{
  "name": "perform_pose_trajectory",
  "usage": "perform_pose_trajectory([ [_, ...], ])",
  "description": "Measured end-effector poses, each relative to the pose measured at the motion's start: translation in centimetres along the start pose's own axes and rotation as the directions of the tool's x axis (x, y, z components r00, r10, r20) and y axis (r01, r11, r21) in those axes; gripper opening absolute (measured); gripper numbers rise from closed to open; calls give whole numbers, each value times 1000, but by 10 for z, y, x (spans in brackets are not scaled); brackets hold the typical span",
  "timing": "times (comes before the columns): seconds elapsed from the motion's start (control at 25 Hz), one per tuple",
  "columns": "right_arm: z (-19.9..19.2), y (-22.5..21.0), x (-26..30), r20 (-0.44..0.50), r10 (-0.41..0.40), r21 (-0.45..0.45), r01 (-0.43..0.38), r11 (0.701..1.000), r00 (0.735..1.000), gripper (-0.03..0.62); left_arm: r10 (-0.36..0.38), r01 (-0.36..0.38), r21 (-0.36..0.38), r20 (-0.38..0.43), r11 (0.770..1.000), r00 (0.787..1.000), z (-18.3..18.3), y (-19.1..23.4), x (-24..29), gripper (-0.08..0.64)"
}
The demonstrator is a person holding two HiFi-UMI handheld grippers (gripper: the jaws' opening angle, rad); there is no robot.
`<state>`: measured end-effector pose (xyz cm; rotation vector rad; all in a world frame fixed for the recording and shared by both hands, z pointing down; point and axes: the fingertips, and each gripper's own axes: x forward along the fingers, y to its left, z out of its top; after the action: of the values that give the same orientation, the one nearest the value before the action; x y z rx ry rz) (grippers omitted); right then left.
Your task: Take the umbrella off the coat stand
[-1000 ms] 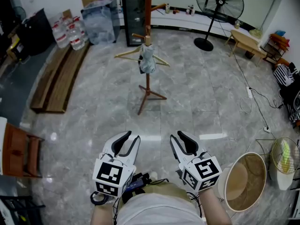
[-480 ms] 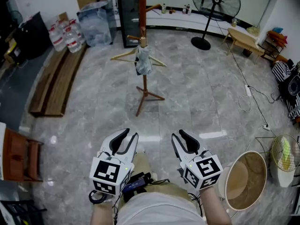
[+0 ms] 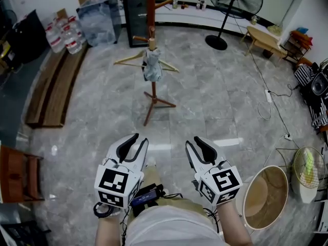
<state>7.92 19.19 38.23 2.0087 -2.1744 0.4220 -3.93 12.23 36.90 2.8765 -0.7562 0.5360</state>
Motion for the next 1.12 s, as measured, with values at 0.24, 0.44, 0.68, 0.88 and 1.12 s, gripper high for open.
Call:
perform_pose_trajectory([
  [0.24, 16, -14, 33, -5, -6, -2, 6, 1000, 1000, 106, -17, 17, 1, -9, 1000, 1000, 13, 24, 29, 101],
  [0.44, 30, -27, 57, -7, -22, 6, 22, 1000, 1000, 106, -37, 37, 4, -16, 999, 999, 26, 43, 52, 101],
  [0.68, 43, -41, 92, -8, -42, 42, 42, 998, 999, 106, -61, 62, 13, -23, 998, 998, 40, 71, 80, 101],
  [0.88, 57, -53, 123, -1, -54, 58, 54, 997, 999, 106, -78, 79, 15, -33, 997, 996, 50, 96, 104, 101],
  [1.12, 69, -66, 154, 3, -67, 74, 67, 995, 998, 112, -93, 94, 8, -41, 996, 995, 58, 124, 127, 102],
])
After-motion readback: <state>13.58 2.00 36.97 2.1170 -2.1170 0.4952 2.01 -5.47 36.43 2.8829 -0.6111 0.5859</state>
